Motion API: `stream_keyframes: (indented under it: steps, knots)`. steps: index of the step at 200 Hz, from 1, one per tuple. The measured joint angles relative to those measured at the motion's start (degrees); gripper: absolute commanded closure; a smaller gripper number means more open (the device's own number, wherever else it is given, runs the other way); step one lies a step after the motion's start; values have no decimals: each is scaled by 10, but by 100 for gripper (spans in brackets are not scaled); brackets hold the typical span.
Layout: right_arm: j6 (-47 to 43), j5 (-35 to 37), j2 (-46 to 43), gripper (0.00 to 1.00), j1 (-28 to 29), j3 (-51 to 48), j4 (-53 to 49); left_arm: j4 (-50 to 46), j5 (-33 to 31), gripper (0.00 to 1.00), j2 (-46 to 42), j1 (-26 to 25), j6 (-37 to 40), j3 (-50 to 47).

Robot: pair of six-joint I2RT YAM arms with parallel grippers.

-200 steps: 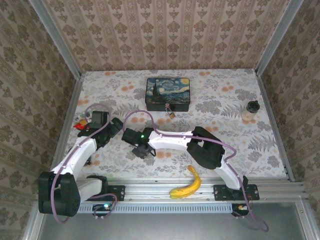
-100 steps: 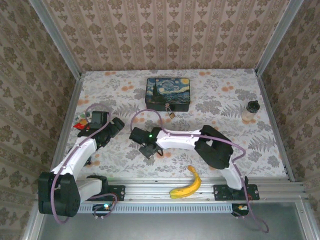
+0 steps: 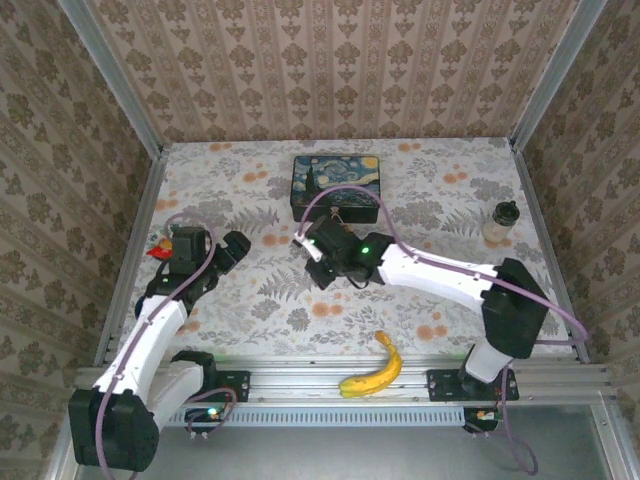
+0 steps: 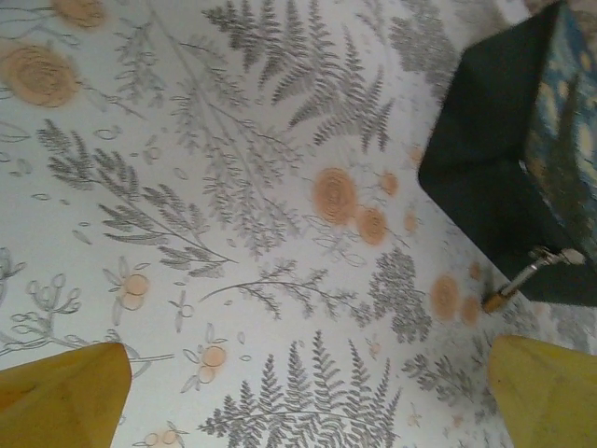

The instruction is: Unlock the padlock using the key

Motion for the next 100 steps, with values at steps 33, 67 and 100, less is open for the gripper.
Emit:
stream_keyframes:
  steps: [33, 67, 100]
  knots:
    - [15, -123, -60, 100, -64, -33, 19, 54, 54, 3, -21, -8, 16, -18]
    - [47, -237, -107, 100, -130, -72, 63, 96, 89, 4, -26, -43, 39, -19]
    - [46, -276, -144, 100, -135, -93, 63, 122, 106, 7, -25, -83, 51, -18]
